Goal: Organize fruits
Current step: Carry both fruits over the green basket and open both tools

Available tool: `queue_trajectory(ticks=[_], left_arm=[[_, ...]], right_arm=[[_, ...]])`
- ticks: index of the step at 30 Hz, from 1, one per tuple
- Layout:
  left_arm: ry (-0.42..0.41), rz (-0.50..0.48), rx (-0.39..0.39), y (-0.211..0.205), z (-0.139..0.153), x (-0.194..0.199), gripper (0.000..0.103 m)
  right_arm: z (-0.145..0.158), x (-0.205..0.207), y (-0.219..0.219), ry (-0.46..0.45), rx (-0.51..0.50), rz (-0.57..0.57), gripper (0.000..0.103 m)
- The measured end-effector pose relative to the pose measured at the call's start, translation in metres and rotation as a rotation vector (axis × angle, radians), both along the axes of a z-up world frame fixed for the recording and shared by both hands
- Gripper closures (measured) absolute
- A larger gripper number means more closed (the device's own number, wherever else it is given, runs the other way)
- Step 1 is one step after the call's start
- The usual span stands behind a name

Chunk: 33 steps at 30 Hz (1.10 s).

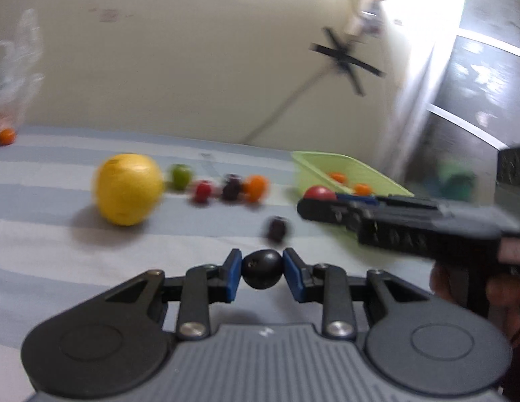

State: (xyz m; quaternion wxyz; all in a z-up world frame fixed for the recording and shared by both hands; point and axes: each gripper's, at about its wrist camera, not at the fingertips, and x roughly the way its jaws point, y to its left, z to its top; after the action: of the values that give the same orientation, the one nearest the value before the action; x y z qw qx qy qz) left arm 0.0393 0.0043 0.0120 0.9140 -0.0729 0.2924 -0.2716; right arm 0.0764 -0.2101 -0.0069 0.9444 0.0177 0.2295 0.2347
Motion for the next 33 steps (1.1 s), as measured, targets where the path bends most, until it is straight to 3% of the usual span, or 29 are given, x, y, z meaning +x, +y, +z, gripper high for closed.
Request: queue_trajectory(ticks=[4, 8, 10, 13, 18, 23, 28, 33], left_arm=[[-0.001, -0.121, 0.04, -0.035, -0.004, -0.012, 0.076], [0.042, -0.177, 0.082, -0.062, -0.017, -0.014, 0.075], [0.021, -0.174, 0.105, -0.065, -0.018, -0.017, 0.075], [0.05, -0.201, 0.069, -0.073, -0.008, -0.007, 0.075], [-0.049, -0.245, 0.048, -0.102, 0.031, 0.02, 0.075], [-0.073, -0.243, 0.018, -0.143, 0.048, 0.068, 0.075], [0.002, -0.158, 0.034, -0.17, 0.031, 0.117, 0.075], [0.042, -0.121, 0.092, -0.184, 0.014, 0.137, 0.071]], right_arm=[[-0.009, -0.052, -0.028, -0.031, -0.028, -0.041, 0.071], [-0.026, -0.078, -0.059, 0.036, -0.027, -0.104, 0.071], [-0.033, -0.082, -0.065, 0.065, -0.017, -0.12, 0.071], [-0.042, -0.084, -0.071, 0.098, -0.014, -0.114, 0.071], [-0.031, -0.083, -0.086, 0.027, 0.046, -0.14, 0.071], [-0.007, -0.062, -0.116, -0.126, 0.087, -0.242, 0.071], [-0.012, -0.015, -0.143, -0.113, 0.098, -0.318, 0.07], [-0.028, 0.018, -0.14, -0.078, 0.047, -0.344, 0.07]])
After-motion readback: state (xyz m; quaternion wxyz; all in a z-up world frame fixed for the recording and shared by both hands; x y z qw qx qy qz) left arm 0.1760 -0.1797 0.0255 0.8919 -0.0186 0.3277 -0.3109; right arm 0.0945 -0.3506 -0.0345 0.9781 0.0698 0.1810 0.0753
